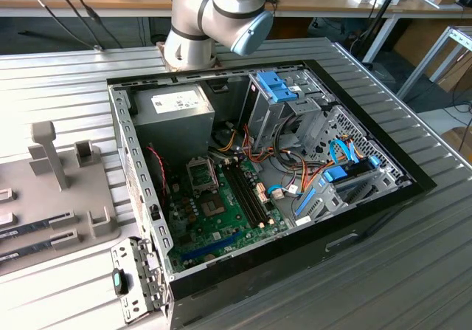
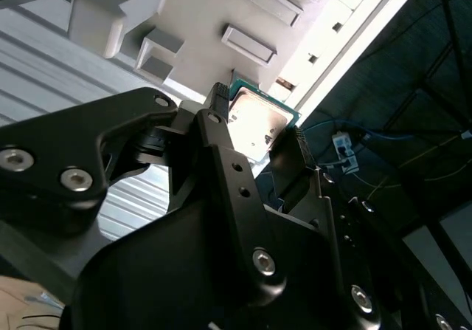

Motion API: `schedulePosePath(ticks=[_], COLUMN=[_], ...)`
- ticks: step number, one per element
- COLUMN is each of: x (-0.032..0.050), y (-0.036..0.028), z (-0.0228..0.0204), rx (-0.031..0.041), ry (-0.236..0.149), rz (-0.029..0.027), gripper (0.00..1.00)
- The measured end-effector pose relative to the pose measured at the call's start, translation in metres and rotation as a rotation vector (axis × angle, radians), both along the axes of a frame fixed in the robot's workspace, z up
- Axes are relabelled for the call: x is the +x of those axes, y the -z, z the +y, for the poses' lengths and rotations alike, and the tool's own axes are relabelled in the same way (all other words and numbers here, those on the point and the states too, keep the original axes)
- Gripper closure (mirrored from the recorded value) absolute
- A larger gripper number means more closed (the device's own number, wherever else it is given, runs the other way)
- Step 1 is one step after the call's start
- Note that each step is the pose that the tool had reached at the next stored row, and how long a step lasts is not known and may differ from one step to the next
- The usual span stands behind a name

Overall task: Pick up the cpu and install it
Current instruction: 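Pick up the cpu and move it towards the insertion slot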

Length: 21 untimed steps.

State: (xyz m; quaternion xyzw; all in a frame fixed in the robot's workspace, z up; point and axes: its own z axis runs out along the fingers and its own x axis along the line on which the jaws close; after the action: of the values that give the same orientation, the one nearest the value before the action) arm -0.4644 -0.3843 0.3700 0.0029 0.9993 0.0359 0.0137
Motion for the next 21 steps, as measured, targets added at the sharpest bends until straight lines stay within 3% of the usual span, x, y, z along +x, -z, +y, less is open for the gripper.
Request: schedulePosePath(ticks=[8,9,12,13,21], x=[0.0,0.0001,0.0001,0.0002,0.0008], y=[-0.0039,-0.0041,-0.004,-0.0039,-0.0039], z=[0.0,0.0,0.0,0.0,-0.0004], rx=[0.0,-0.0098,-0.0661,-0.0788,-0.0804], ry=[0.0,0.0,0.0,0.0,0.0], rz=[0.0,0.0003,0.0,0.0,-0.0001], gripper=[0.53,0.53,0.53,0.53,0.53])
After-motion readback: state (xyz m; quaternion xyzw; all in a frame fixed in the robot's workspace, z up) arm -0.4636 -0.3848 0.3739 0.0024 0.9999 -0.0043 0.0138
